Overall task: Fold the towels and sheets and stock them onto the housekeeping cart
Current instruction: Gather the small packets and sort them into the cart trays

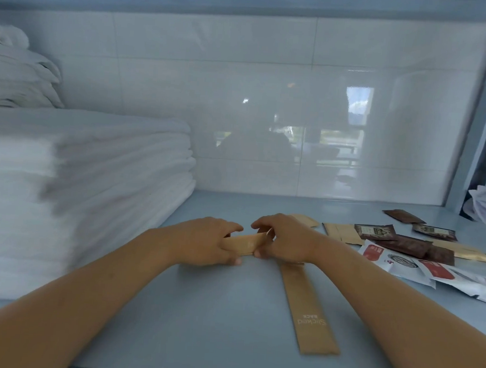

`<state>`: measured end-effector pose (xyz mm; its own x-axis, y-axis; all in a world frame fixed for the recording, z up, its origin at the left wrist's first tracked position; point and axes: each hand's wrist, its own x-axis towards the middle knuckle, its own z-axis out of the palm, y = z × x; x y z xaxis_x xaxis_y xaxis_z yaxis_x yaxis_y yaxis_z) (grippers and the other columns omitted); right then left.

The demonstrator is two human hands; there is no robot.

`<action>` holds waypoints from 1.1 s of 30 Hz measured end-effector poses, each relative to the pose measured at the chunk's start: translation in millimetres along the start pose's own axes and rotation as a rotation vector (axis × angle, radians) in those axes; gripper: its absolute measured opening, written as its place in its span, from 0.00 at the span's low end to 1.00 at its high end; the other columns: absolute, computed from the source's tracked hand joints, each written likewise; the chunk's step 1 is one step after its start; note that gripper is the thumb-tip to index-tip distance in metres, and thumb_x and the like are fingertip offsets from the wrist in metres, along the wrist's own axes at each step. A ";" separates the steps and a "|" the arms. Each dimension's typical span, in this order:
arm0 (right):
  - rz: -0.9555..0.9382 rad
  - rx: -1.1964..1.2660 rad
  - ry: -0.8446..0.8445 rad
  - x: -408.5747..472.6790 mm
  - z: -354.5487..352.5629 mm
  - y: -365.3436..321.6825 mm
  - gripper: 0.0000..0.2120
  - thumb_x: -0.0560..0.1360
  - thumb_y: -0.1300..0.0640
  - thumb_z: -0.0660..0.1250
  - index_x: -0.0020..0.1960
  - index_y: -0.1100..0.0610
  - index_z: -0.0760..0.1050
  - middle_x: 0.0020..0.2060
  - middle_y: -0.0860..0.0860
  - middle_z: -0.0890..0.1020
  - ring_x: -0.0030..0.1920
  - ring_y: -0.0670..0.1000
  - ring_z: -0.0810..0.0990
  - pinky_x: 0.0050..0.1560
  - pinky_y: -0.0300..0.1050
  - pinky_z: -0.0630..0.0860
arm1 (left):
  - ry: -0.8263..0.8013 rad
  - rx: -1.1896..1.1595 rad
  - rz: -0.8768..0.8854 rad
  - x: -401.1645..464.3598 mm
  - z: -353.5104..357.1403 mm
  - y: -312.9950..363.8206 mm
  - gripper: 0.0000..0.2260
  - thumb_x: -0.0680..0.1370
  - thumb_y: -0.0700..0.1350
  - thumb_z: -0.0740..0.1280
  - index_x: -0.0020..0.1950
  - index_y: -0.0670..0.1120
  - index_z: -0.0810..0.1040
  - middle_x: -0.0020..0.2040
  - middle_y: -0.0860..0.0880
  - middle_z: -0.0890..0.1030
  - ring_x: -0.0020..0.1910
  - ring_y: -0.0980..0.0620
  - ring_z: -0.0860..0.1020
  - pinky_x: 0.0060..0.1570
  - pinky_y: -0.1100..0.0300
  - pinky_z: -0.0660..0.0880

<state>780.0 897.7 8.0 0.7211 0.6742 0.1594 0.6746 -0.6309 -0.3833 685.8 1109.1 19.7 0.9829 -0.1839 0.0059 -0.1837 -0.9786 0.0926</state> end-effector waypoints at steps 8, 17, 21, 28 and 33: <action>-0.009 0.021 0.054 -10.3 -8.0 -1.7 0.30 0.65 0.48 0.82 0.65 0.44 0.79 0.51 0.40 0.80 0.50 0.41 0.77 0.46 0.35 0.68 | 0.012 -0.016 -0.043 5.8 3.3 0.9 0.25 0.77 0.67 0.68 0.67 0.53 0.75 0.56 0.54 0.74 0.54 0.53 0.75 0.56 0.54 0.73; -0.085 0.062 0.127 -15.4 -8.7 -8.7 0.14 0.73 0.54 0.75 0.58 0.45 0.84 0.47 0.38 0.83 0.46 0.28 0.76 0.42 0.22 0.68 | 0.234 -0.014 -0.011 2.5 -2.1 -2.3 0.17 0.72 0.64 0.73 0.49 0.57 0.69 0.46 0.57 0.78 0.45 0.55 0.76 0.38 0.57 0.68; -0.137 -0.027 0.106 -15.1 -4.4 -10.5 0.17 0.75 0.63 0.69 0.58 0.48 0.85 0.51 0.42 0.87 0.50 0.37 0.79 0.47 0.23 0.68 | 0.144 -0.024 0.014 4.1 5.2 -2.2 0.14 0.77 0.61 0.69 0.57 0.59 0.71 0.53 0.58 0.77 0.51 0.55 0.76 0.51 0.54 0.74; -0.103 -0.107 0.055 -29.8 -35.5 -7.2 0.23 0.72 0.65 0.70 0.65 0.50 0.80 0.57 0.45 0.82 0.56 0.45 0.80 0.57 0.39 0.77 | 0.076 0.047 0.075 5.7 6.2 -1.6 0.09 0.82 0.57 0.65 0.47 0.55 0.69 0.45 0.55 0.72 0.47 0.53 0.74 0.47 0.53 0.69; -0.052 -0.079 -0.125 -64.4 -62.7 -3.4 0.28 0.67 0.65 0.76 0.62 0.43 0.78 0.55 0.39 0.79 0.56 0.40 0.79 0.46 0.33 0.78 | 0.100 0.064 0.063 4.6 2.6 -1.9 0.10 0.80 0.57 0.67 0.45 0.54 0.71 0.45 0.56 0.74 0.47 0.52 0.75 0.51 0.50 0.73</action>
<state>741.1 832.4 56.1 0.6633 0.7458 0.0607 0.7240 -0.6192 -0.3039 690.7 1109.9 16.9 0.9650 -0.2384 0.1091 -0.2424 -0.9699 0.0250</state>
